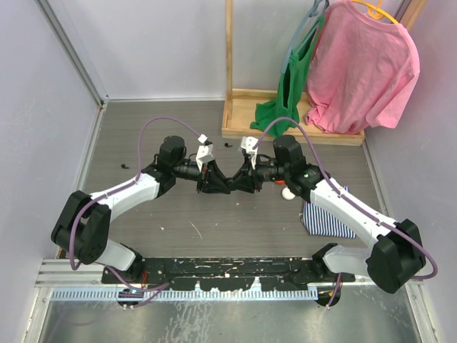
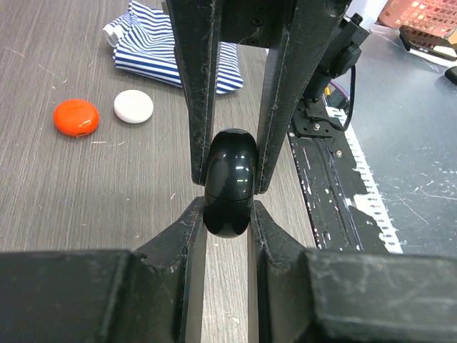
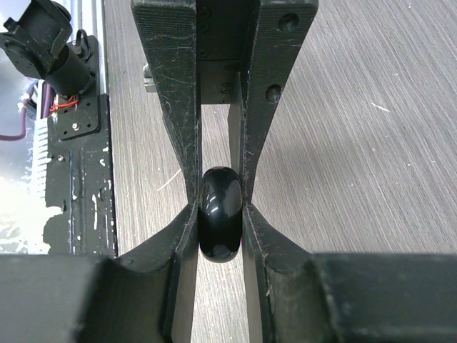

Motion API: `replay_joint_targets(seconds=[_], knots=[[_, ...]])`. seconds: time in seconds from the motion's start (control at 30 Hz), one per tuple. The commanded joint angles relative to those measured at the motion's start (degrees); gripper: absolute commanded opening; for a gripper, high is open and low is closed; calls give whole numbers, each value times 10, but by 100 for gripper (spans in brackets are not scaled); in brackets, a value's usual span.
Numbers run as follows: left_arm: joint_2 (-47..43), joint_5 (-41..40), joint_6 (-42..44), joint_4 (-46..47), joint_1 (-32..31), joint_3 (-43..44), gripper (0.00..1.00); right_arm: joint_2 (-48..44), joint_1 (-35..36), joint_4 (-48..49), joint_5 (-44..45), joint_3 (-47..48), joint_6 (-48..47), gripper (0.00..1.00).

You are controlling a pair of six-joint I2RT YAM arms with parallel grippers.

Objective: Insert the wireless bluetooth earbuds into the charging case
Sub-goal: Pick up the charging case at the center of the board, then open the charging case.

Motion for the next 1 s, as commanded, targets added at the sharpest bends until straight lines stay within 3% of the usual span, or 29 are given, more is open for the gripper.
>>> replay_joint_targets(seconds=[0.0, 0.33, 0.97], knots=[[-7, 4, 15, 27, -1, 15, 0, -34, 3, 22, 34, 6, -6, 32], [-19, -4, 50, 3, -1, 10, 0, -57, 3, 33, 74, -7, -3, 40], [-35, -2, 59, 11, -1, 1, 0, -62, 3, 36, 157, -10, 10, 41]])
